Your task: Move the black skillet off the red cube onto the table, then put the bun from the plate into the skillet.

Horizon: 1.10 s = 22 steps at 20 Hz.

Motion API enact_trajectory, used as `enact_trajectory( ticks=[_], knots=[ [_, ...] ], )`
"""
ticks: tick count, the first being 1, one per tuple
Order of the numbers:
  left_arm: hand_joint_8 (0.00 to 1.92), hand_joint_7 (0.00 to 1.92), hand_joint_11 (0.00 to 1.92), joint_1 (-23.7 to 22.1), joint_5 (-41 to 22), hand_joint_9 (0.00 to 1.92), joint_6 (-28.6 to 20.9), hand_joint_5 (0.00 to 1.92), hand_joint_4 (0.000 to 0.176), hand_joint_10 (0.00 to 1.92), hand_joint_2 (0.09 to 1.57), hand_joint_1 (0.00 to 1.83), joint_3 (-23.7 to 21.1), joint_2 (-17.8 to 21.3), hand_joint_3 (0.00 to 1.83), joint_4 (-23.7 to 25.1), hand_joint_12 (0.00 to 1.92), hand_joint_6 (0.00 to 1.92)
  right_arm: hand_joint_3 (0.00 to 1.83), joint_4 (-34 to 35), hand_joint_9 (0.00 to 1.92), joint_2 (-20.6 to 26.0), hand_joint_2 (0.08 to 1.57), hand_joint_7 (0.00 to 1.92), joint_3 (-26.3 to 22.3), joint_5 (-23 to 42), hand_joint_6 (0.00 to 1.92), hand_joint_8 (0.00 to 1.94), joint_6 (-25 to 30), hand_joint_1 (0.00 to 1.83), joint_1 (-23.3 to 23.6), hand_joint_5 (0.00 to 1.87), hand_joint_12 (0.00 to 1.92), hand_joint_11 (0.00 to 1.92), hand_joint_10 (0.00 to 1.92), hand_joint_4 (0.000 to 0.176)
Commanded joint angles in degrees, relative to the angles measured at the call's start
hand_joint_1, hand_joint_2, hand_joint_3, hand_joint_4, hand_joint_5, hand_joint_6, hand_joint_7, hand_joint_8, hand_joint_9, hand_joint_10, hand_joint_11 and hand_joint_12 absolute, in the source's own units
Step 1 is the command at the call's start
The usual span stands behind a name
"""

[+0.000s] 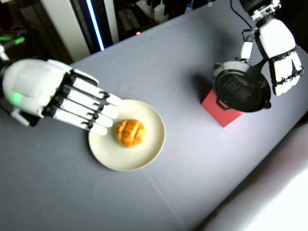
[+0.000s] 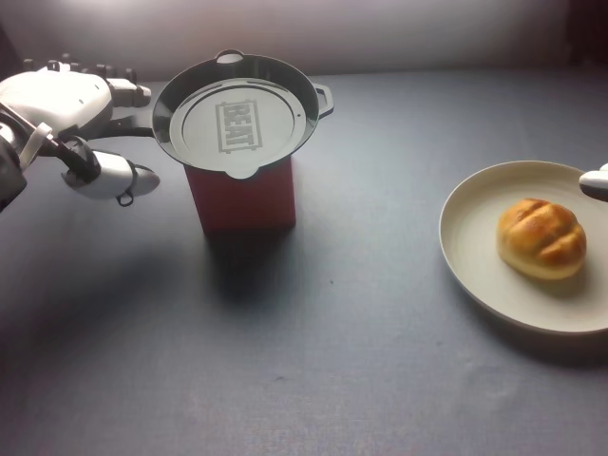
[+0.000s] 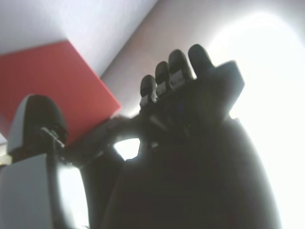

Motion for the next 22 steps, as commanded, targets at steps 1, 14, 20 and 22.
enact_trajectory(
  ticks=[1,14,20,22],
  knots=[
    [0.0,0.58,0.21,-0.3,-5.6,0.55,0.3,0.48,0.0,0.0,1.13,0.8,0.4,0.1,0.0,0.9,0.52,0.0,0.01,0.7,0.51,0.0,1.32,0.52,0.4,6.8,0.0,0.01,0.4,0.55,0.4,0.48,0.08,0.5,0.01,0.016],
    [1.92,1.32,1.55,1.8,-14.4,1.51,-7.0,1.1,0.066,1.92,1.29,1.35,-3.0,1.6,0.0,4.3,1.92,1.92,0.0,0.1,0.55,-0.5,1.34,0.56,0.6,5.7,0.0,0.0,0.6,0.52,0.4,0.51,0.07,0.51,0.01,0.0],
    [1.92,1.29,1.53,5.5,-24.9,1.47,-17.4,1.14,0.046,1.92,1.27,1.36,-6.7,4.0,0.0,8.7,1.92,1.92,0.0,0.0,0.53,-0.7,1.35,0.55,0.6,5.4,0.0,0.0,0.6,0.5,0.4,0.5,0.07,0.51,0.0,0.003],
    [1.92,1.36,1.57,6.3,-27.9,1.53,-17.9,1.16,0.04,1.92,1.27,1.36,-8.5,5.1,0.0,9.4,1.92,1.92,0.0,0.0,0.53,-0.8,1.36,0.55,0.6,5.3,0.0,0.0,0.6,0.51,0.4,0.51,0.07,0.52,0.0,0.0]
  ],
)
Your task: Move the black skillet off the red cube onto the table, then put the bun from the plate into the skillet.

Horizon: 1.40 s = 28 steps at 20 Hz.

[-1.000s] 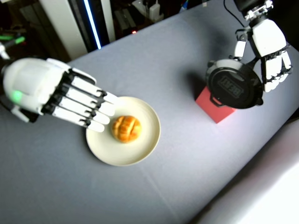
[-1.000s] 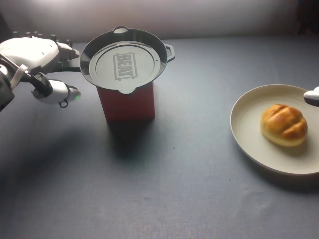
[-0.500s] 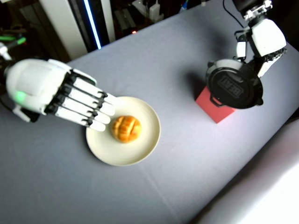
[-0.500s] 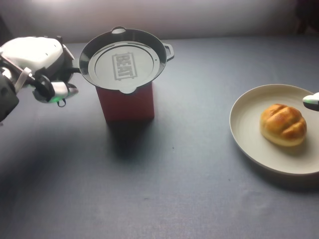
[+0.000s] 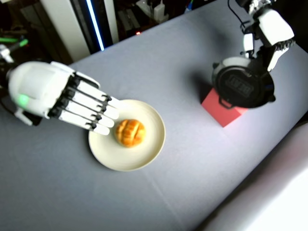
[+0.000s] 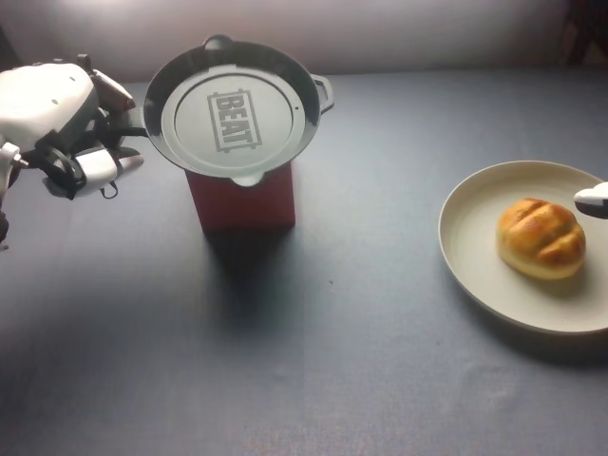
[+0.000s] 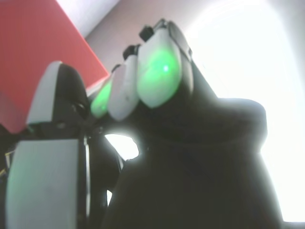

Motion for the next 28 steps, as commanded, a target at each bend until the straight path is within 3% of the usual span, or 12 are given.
enact_trajectory(
  ticks=[1,6,8,11,13,15,17,20,22,25,26,28],
  knots=[
    [1.92,1.35,1.58,0.2,-9.8,1.53,-1.0,1.16,0.037,1.92,1.26,1.37,-0.4,1.1,0.0,1.7,1.92,1.92,0.01,0.7,0.53,-0.1,1.37,0.56,0.3,6.8,0.0,0.0,0.3,0.51,0.4,0.52,0.06,0.5,0.0,0.0],
    [1.92,1.39,1.61,1.9,-15.2,1.54,-5.0,1.12,0.021,1.92,1.27,1.3,-2.4,2.2,0.0,4.0,1.92,1.92,0.0,0.7,0.54,-0.4,1.37,0.57,0.4,6.7,0.01,0.01,0.5,0.49,0.4,0.53,0.06,0.53,0.01,0.0],
    [1.92,1.37,1.59,3.0,-17.3,1.53,-5.8,1.08,0.026,1.92,1.27,1.32,-4.3,3.2,0.0,5.6,1.92,1.92,0.0,0.7,0.54,-0.4,1.38,0.56,0.4,6.6,0.0,0.0,0.6,0.47,0.4,0.52,0.06,0.54,0.0,0.0],
    [1.92,1.37,1.6,5.4,-20.0,1.53,-6.3,1.15,0.026,1.92,1.23,1.37,-7.9,5.2,0.0,8.7,1.92,1.92,0.0,0.7,0.54,-0.4,1.38,0.56,0.5,6.6,0.0,0.0,0.7,0.47,0.4,0.52,0.07,0.55,0.0,0.0],
    [1.92,1.41,1.6,6.9,-21.6,1.53,-7.2,1.22,0.02,1.92,1.24,1.4,-10.1,6.4,0.0,11.0,1.92,1.92,0.0,0.7,0.54,-0.4,1.38,0.56,0.5,6.6,0.0,0.0,0.8,0.46,0.4,0.52,0.06,0.54,0.0,0.0],
    [1.92,1.45,1.61,8.7,-23.4,1.55,-7.4,1.28,0.0,1.92,1.23,1.39,-12.7,7.6,0.0,13.5,1.92,1.92,0.0,0.7,0.53,-0.4,1.38,0.55,0.5,6.6,0.0,0.0,0.9,0.48,0.6,0.51,0.05,0.51,0.0,0.0],
    [1.92,1.45,1.6,10.8,-24.8,1.55,-7.6,1.31,0.0,1.92,1.24,1.36,-14.9,8.7,0.01,15.2,1.92,1.92,0.0,0.7,0.53,-0.4,1.38,0.55,0.5,6.6,0.0,0.0,1.0,0.5,0.6,0.52,0.05,0.51,0.0,0.0],
    [1.92,1.43,1.64,13.7,-24.8,1.59,-7.6,1.22,0.0,1.92,1.24,1.42,-17.6,9.7,0.0,17.4,1.92,1.92,0.0,0.7,0.54,-0.4,1.37,0.55,0.5,6.7,0.0,0.0,1.2,0.5,0.8,0.52,0.06,0.54,0.01,0.0],
    [1.92,1.43,1.58,15.7,-22.4,1.56,-7.6,1.24,0.0,1.92,1.25,1.34,-18.4,9.6,0.0,17.7,1.92,1.92,0.0,0.7,0.54,-0.4,1.37,0.56,0.5,6.7,0.0,0.0,1.3,0.51,0.9,0.52,0.05,0.52,0.0,0.0],
    [1.92,1.41,1.58,17.2,-18.7,1.56,-7.3,1.2,0.0,1.92,1.26,1.28,-18.3,8.6,0.0,16.7,1.92,1.92,0.0,0.7,0.53,-0.3,1.36,0.54,0.6,6.7,0.0,0.0,1.3,0.48,1.2,0.5,0.05,0.53,0.0,0.011],
    [1.92,1.41,1.57,17.6,-18.2,1.56,-7.2,1.2,0.0,1.92,1.26,1.26,-18.0,8.1,0.0,16.3,1.92,1.92,0.0,0.6,0.52,-0.2,1.37,0.54,0.6,6.7,0.0,0.0,1.3,0.48,1.3,0.5,0.05,0.52,0.0,0.001],
    [1.92,1.39,1.57,17.7,-17.3,1.53,-6.7,1.2,0.0,1.92,1.25,1.29,-17.7,7.5,0.0,15.7,1.92,1.92,0.0,0.5,0.52,-0.2,1.37,0.54,0.7,6.8,0.0,0.0,1.3,0.51,1.7,0.5,0.05,0.52,0.0,0.004]
  ],
)
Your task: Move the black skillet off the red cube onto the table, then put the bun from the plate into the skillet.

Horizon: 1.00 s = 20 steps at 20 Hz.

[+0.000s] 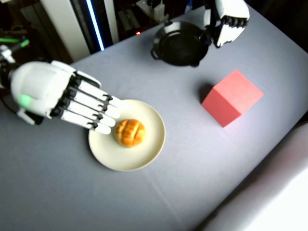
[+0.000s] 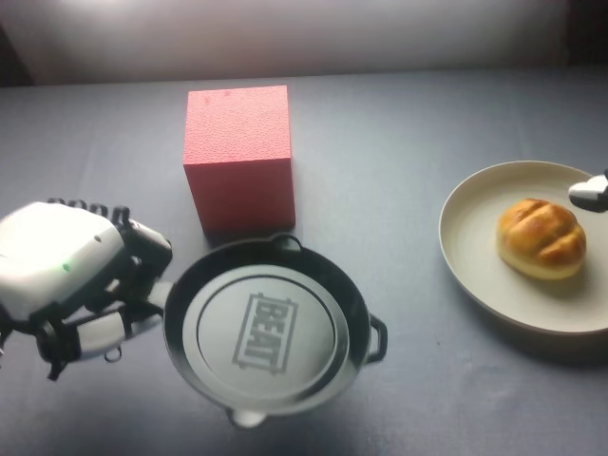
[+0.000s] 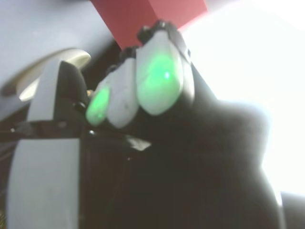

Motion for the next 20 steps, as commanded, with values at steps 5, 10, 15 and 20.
enact_trajectory(
  ticks=[5,10,15,20],
  knots=[
    [1.92,1.09,1.31,-0.5,-3.1,1.23,3.5,1.0,0.0,1.92,1.13,1.36,0.3,-0.8,0.0,-1.0,1.92,1.92,0.0,0.3,0.51,0.3,1.36,0.54,0.4,7.1,0.0,0.0,0.5,0.43,0.8,0.5,0.05,0.51,0.0,0.006],
    [1.92,0.54,0.73,-0.5,-1.5,0.69,5.6,0.67,0.0,1.92,1.06,1.27,0.3,-1.4,0.0,-2.2,1.92,1.75,0.0,0.3,0.5,0.4,1.36,0.53,0.4,7.1,0.0,0.0,0.5,0.48,0.8,0.5,0.04,0.5,0.0,0.0],
    [1.44,0.41,0.29,-0.5,-1.6,0.43,6.3,0.79,0.0,1.45,1.2,1.1,0.4,-1.6,0.0,-3.0,1.62,1.28,0.0,0.3,0.5,0.4,1.36,0.54,0.4,7.1,0.0,0.0,0.5,0.48,0.8,0.51,0.04,0.49,0.0,0.0],
    [0.46,0.61,0.15,-0.4,-2.0,0.57,6.5,0.48,0.0,0.43,1.08,1.03,0.5,-1.5,0.0,-3.6,1.05,0.65,0.0,0.3,0.52,0.3,1.36,0.54,0.4,7.0,0.0,0.0,0.5,0.47,0.8,0.5,0.05,0.53,0.0,0.0]
  ],
)
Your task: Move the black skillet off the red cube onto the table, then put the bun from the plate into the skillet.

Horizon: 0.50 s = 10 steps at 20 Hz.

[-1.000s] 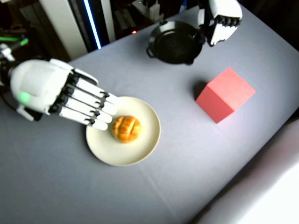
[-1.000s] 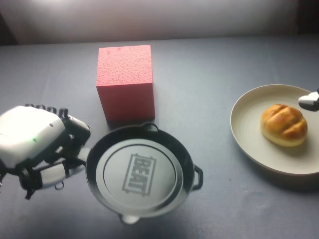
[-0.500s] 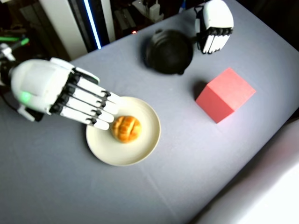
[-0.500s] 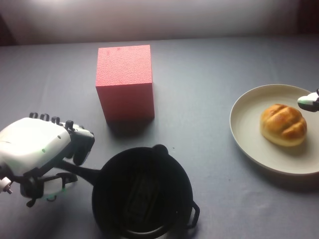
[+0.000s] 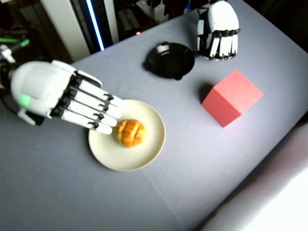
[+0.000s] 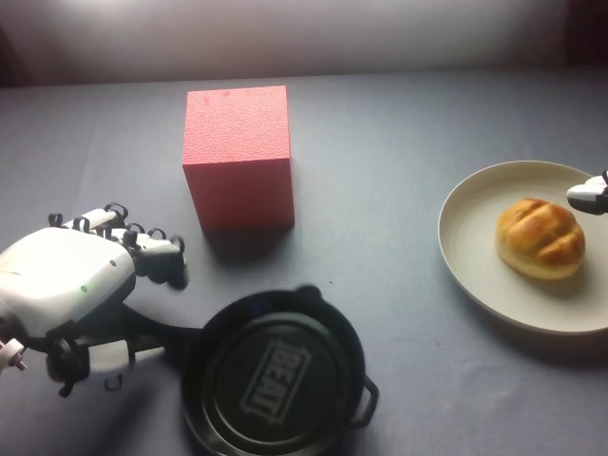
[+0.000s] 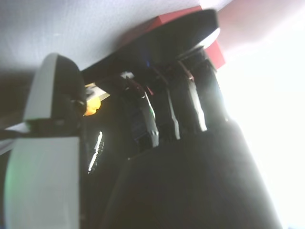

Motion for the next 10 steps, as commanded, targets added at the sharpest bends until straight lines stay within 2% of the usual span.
enact_trajectory(
  ticks=[1,2,3,4,5,6,7,8,9,10],
  knots=[
    [0.3,0.58,0.03,-0.2,-6.8,0.53,0.3,0.48,0.0,0.29,1.08,0.99,0.3,0.0,0.0,0.8,1.14,0.38,0.0,0.6,0.51,0.3,1.36,0.53,0.4,7.0,0.0,0.0,0.4,0.5,0.8,0.5,0.05,0.51,0.0,0.002],
    [0.12,0.52,0.01,-0.2,-7.2,0.47,0.3,0.47,0.0,0.16,1.08,0.97,0.2,0.2,0.0,0.8,1.12,0.15,0.0,0.6,0.51,0.3,1.36,0.53,0.4,7.0,0.0,0.0,0.4,0.52,0.8,0.5,0.04,0.5,0.0,0.006],
    [0.03,0.46,0.0,-0.1,-7.8,0.42,0.3,0.44,0.0,0.07,1.08,0.95,-0.2,0.6,0.0,1.0,1.05,0.04,0.0,0.6,0.51,0.3,1.36,0.53,0.4,7.0,0.0,0.0,0.4,0.55,0.8,0.5,0.05,0.52,0.0,0.0],
    [0.01,0.36,0.0,0.0,-8.5,0.32,0.3,0.36,0.01,0.02,1.07,0.89,-0.6,1.1,0.0,1.4,0.89,0.01,0.0,0.6,0.51,0.3,1.35,0.53,0.5,7.0,0.0,0.0,0.4,0.55,0.9,0.5,0.05,0.52,0.0,0.0],
    [0.0,0.24,0.0,0.2,-10.7,0.19,0.4,0.27,0.094,0.0,1.03,0.82,-1.8,2.3,0.0,2.3,0.51,0.0,0.0,0.6,0.49,0.3,1.34,0.51,0.7,7.0,0.0,0.0,0.4,0.57,1.2,0.49,0.05,0.51,0.0,0.003],
    [0.0,0.24,0.0,0.3,-11.5,0.19,0.4,0.27,0.094,0.0,1.03,0.82,-2.1,2.6,0.0,2.6,0.51,0.0,0.0,0.6,0.49,0.3,1.34,0.51,0.8,7.0,0.0,0.0,0.4,0.57,1.3,0.49,0.05,0.51,0.0,0.003],
    [0.0,0.21,0.0,0.5,-13.0,0.14,0.4,0.26,0.103,0.01,1.02,0.79,-2.9,3.4,0.0,3.1,0.34,0.0,0.0,0.6,0.48,0.3,1.33,0.5,0.9,7.0,0.0,0.0,0.4,0.6,1.4,0.48,0.04,0.49,0.0,0.011],
    [0.0,0.17,0.0,0.7,-14.7,0.1,0.4,0.23,0.084,0.0,1.02,0.77,-3.7,4.2,0.0,3.8,0.28,0.0,0.0,0.6,0.47,0.3,1.28,0.49,1.1,7.0,0.0,0.0,0.4,0.72,1.6,0.47,0.05,0.51,0.0,0.019],
    [0.0,0.17,0.0,1.1,-16.6,0.1,0.4,0.23,0.084,0.0,1.02,0.77,-4.6,5.4,0.0,4.6,0.28,0.0,0.0,0.6,0.47,0.2,1.28,0.49,1.3,6.8,0.0,0.0,0.4,0.72,2.0,0.47,0.05,0.51,0.0,0.019],
    [0.0,0.13,0.0,1.5,-18.2,0.07,0.4,0.21,0.098,0.0,1.03,0.79,-5.4,6.3,0.0,5.2,0.24,0.0,0.0,0.6,0.45,0.1,1.22,0.48,1.6,6.5,0.0,0.0,0.4,0.81,2.4,0.47,0.06,0.5,0.0,0.016]
  ],
)
